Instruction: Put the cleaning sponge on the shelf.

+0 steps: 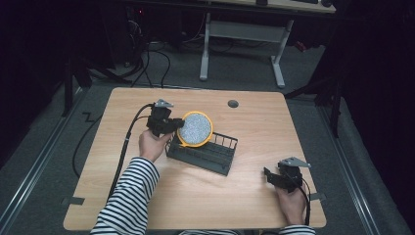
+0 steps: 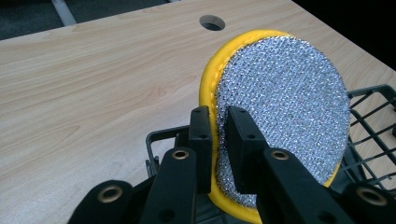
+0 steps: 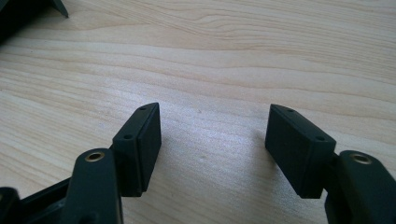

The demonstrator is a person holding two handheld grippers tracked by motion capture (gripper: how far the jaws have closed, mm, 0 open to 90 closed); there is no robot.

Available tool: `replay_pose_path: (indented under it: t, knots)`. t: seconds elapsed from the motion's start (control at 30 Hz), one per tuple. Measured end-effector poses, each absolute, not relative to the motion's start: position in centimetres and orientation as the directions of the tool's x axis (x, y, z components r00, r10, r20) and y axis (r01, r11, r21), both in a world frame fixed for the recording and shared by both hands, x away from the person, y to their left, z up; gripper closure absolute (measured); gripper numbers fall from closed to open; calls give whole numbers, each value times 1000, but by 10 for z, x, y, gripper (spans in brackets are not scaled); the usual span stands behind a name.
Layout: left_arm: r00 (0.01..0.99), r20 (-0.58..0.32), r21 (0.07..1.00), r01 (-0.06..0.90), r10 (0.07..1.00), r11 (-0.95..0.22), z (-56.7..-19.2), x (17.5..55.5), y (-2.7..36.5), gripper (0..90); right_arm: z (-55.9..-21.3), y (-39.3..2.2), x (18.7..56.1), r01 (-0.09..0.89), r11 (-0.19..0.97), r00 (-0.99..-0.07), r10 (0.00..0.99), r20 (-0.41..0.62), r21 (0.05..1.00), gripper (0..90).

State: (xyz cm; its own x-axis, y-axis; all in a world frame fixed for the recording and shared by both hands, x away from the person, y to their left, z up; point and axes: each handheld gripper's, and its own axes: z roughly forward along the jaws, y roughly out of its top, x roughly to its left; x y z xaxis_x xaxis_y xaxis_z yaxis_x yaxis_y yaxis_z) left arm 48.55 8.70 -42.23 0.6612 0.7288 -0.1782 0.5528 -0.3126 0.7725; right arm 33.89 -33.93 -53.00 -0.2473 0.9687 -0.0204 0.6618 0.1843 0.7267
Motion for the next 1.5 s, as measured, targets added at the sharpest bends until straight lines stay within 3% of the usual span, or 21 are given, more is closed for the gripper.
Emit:
replay_pose_path:
  t: [0.23, 0.3, 0.7, 1.2, 1.5]
  knots:
    - [666, -176, 767, 555, 725, -323, -423, 483, 89, 839, -530, -339, 339, 662, 184, -247, 969, -20, 727, 361]
    - [664, -181, 766, 558, 726, -319, -424, 482, 90, 900, -530, -339, 339, 662, 184, -247, 969, -21, 727, 361]
    - [661, -186, 757, 568, 727, -322, -434, 474, 95, 900, -530, -339, 339, 661, 184, -245, 969, -22, 727, 359]
    - [633, -125, 783, 536, 764, -317, -414, 456, 112, 583, -530, -339, 339, 663, 182, -244, 970, -20, 726, 356]
    - [591, -129, 776, 560, 796, -291, -406, 444, 136, 476, -530, -339, 339, 663, 181, -241, 970, -21, 727, 355]
